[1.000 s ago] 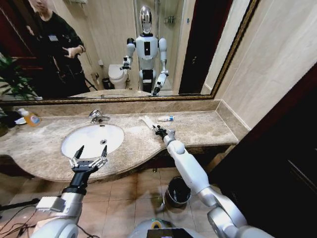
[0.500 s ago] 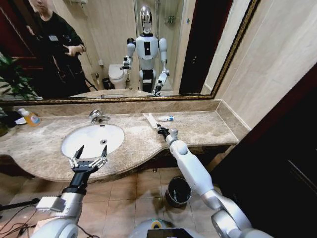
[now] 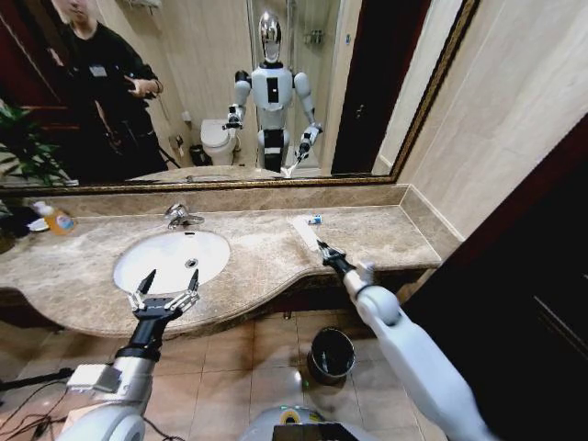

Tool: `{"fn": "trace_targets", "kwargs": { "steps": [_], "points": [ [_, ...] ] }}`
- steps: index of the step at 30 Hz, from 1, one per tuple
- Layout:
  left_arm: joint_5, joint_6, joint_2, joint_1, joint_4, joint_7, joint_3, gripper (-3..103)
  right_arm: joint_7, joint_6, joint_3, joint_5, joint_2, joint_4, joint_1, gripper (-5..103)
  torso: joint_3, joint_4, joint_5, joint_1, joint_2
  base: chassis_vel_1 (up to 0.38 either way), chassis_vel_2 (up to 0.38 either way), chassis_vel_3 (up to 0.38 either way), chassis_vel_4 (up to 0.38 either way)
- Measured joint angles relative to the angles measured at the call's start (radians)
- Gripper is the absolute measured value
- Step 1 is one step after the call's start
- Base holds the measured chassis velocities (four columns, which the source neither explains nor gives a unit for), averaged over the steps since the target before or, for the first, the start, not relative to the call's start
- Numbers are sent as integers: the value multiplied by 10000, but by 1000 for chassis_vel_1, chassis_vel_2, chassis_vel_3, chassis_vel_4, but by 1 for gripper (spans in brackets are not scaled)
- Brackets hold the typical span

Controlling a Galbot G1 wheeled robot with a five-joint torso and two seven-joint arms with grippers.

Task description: Pick up the trash from the sink and place it in the trash bin.

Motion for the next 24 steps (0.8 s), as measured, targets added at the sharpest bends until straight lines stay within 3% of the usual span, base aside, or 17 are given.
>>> {"fn": "trace_targets", "kwargs": {
  "steps": [6,10,11,18,24],
  "points": [
    [0,0,0,1,0,-3,0,100,-683,635,1336,-128,18,719,-2250,0,0,0,-1,0,0,0,0,0,0],
    [0,0,0,1,0,-4,0,100,-1418,1509,2089,-278,131,763,-3833,0,1,-1,-2,0,0,0,0,0,0],
    [0,0,0,1,0,-4,0,100,-1795,2251,2382,-423,210,487,-4684,0,0,-2,-3,-1,1,0,0,0,0],
    [0,0,0,0,0,-4,0,100,-1794,3566,2230,-1177,484,-1085,-5371,0,1,0,-3,1,1,0,0,0,0],
    [1,0,0,1,0,-4,0,100,-1810,3849,1807,-2044,934,-3179,-4696,0,2,-1,-3,1,1,0,0,0,0]
  ]
}}
